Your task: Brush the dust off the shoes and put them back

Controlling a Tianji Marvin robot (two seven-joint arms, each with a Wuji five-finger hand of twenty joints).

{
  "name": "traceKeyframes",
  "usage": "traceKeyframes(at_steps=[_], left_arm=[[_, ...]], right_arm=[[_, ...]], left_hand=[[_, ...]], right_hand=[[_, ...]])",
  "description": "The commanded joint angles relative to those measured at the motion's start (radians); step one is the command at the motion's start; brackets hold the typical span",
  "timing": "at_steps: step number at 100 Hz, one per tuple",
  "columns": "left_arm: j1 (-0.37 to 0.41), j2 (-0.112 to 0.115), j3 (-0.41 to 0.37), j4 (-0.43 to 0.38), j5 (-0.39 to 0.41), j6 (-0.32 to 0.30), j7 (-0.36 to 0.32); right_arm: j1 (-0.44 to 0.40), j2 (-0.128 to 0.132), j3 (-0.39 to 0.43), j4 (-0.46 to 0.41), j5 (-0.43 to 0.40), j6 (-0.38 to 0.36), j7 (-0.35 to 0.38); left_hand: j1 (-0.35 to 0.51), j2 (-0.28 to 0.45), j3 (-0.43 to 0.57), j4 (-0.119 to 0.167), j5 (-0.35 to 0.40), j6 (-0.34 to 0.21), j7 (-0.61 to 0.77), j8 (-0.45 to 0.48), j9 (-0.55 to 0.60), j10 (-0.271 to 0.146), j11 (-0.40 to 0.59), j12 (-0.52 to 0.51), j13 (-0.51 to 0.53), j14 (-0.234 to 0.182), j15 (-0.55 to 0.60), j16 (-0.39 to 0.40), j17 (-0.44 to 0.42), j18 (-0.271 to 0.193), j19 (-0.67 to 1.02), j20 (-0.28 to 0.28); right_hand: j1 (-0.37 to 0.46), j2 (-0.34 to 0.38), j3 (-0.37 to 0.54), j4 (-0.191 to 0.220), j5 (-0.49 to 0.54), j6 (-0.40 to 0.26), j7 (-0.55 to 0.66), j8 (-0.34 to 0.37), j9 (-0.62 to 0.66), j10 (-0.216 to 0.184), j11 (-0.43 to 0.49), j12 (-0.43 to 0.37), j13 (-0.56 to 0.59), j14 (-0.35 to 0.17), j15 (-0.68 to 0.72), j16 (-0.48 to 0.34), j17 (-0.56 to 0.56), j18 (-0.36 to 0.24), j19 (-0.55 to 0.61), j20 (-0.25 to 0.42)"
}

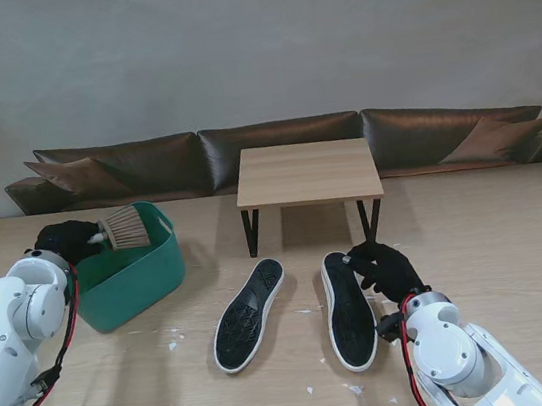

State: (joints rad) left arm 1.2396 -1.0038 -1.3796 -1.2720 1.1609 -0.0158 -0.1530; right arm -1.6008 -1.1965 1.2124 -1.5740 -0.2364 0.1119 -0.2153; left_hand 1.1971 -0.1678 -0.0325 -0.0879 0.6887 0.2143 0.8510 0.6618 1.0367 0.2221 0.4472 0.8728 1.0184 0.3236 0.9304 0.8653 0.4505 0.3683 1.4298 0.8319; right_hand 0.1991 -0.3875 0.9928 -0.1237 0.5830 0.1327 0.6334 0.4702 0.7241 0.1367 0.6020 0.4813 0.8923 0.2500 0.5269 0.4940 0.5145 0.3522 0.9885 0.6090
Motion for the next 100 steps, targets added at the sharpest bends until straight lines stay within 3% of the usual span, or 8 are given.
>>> traceKeyframes(at_steps=[1,5,7,19,22,64,80,100], left_arm=[[0.002,0.001,-0.006,-0.015,0.006,-0.001,-0.028],[0.004,0.002,-0.006,-0.019,0.013,-0.001,-0.033],[0.005,0.002,-0.006,-0.02,0.019,-0.002,-0.035],[0.009,0.007,-0.008,-0.034,0.049,-0.006,-0.062],[0.01,0.007,-0.008,-0.036,0.053,-0.006,-0.065],[0.025,0.011,-0.017,-0.067,0.095,-0.007,-0.106],[0.03,0.012,-0.021,-0.077,0.103,-0.015,-0.124],[0.044,0.011,-0.037,-0.1,0.108,-0.025,-0.124]], right_arm=[[-0.004,-0.002,-0.003,-0.001,0.003,-0.005,0.016],[-0.005,-0.002,-0.003,-0.002,0.004,-0.005,0.017],[-0.005,-0.002,-0.003,-0.002,0.004,-0.005,0.017],[-0.004,-0.002,-0.003,-0.001,0.007,-0.007,0.017],[-0.004,-0.002,-0.003,-0.001,0.007,-0.008,0.017],[0.001,-0.002,-0.005,0.008,0.014,-0.015,0.02],[0.001,-0.002,-0.005,0.009,0.019,-0.018,0.025],[0.003,-0.001,-0.006,0.012,0.022,-0.023,0.028]], left_hand=[[-0.053,-0.048,0.14,0.016,-0.004,-0.006,-0.034,0.01,-0.028,0.024,0.014,-0.039,-0.053,0.024,-0.017,-0.009,-0.024,0.002,-0.006,-0.009],[-0.074,-0.061,0.157,0.012,-0.005,-0.007,-0.041,0.005,-0.037,0.025,0.008,-0.043,-0.059,0.023,-0.023,-0.012,-0.027,0.001,-0.009,-0.01],[-0.141,-0.089,0.273,-0.013,-0.004,-0.008,-0.032,-0.011,-0.036,0.024,-0.008,-0.039,-0.06,0.022,-0.028,-0.011,-0.027,0.001,-0.01,-0.01],[-0.216,-0.097,0.316,-0.017,0.002,-0.009,-0.089,-0.015,-0.05,0.023,-0.044,-0.083,-0.077,0.021,-0.076,-0.035,-0.041,0.0,-0.037,-0.021],[-0.268,-0.115,0.389,-0.032,0.008,-0.012,-0.108,0.003,-0.051,0.02,-0.044,-0.101,-0.08,0.02,-0.087,-0.042,-0.042,0.0,-0.038,-0.021],[-0.393,-0.122,0.506,-0.039,0.023,-0.009,-0.247,-0.022,-0.096,0.026,-0.123,-0.187,-0.15,0.032,-0.255,-0.128,-0.089,0.005,-0.133,-0.06],[-0.481,-0.119,0.6,-0.016,0.034,-0.004,-0.408,-0.095,-0.143,0.031,-0.202,-0.303,-0.239,0.044,-0.417,-0.228,-0.143,0.007,-0.262,-0.123],[-0.503,-0.113,0.61,-0.008,0.023,-0.003,-0.462,-0.133,-0.169,0.034,-0.214,-0.324,-0.277,0.054,-0.455,-0.253,-0.17,0.008,-0.308,-0.148]], right_hand=[[0.004,0.031,-0.007,0.017,-0.014,0.0,0.0,-0.008,-0.036,0.013,0.016,-0.013,-0.014,-0.001,0.012,0.001,-0.2,0.012,-0.03,-0.002],[0.004,0.031,-0.007,0.017,-0.014,-0.001,0.0,-0.008,-0.034,0.013,0.017,-0.013,-0.013,0.0,0.012,0.001,-0.201,0.012,-0.03,-0.003],[0.005,0.031,-0.006,0.018,-0.013,0.0,0.0,-0.008,-0.035,0.014,0.016,-0.013,-0.014,0.001,0.011,0.001,-0.2,0.012,-0.03,-0.002],[0.004,0.031,-0.006,0.017,-0.015,0.0,0.0,-0.008,-0.035,0.014,0.016,-0.013,-0.014,0.0,0.011,0.001,-0.201,0.012,-0.03,-0.002],[0.004,0.031,-0.006,0.017,-0.014,0.0,0.0,-0.008,-0.035,0.013,0.016,-0.013,-0.014,-0.001,0.011,0.001,-0.201,0.011,-0.03,-0.002],[0.006,0.031,-0.006,0.017,-0.016,0.002,0.0,-0.008,-0.035,0.013,0.016,-0.014,-0.014,-0.001,0.011,0.001,-0.201,0.011,-0.031,-0.002],[0.007,0.03,-0.007,0.017,-0.016,0.001,0.0,-0.008,-0.036,0.013,0.016,-0.014,-0.015,0.001,0.011,0.001,-0.202,0.012,-0.032,-0.002],[0.008,0.03,-0.008,0.017,-0.016,0.002,0.0,-0.008,-0.036,0.012,0.017,-0.013,-0.015,0.0,0.011,0.001,-0.202,0.011,-0.033,-0.002]])
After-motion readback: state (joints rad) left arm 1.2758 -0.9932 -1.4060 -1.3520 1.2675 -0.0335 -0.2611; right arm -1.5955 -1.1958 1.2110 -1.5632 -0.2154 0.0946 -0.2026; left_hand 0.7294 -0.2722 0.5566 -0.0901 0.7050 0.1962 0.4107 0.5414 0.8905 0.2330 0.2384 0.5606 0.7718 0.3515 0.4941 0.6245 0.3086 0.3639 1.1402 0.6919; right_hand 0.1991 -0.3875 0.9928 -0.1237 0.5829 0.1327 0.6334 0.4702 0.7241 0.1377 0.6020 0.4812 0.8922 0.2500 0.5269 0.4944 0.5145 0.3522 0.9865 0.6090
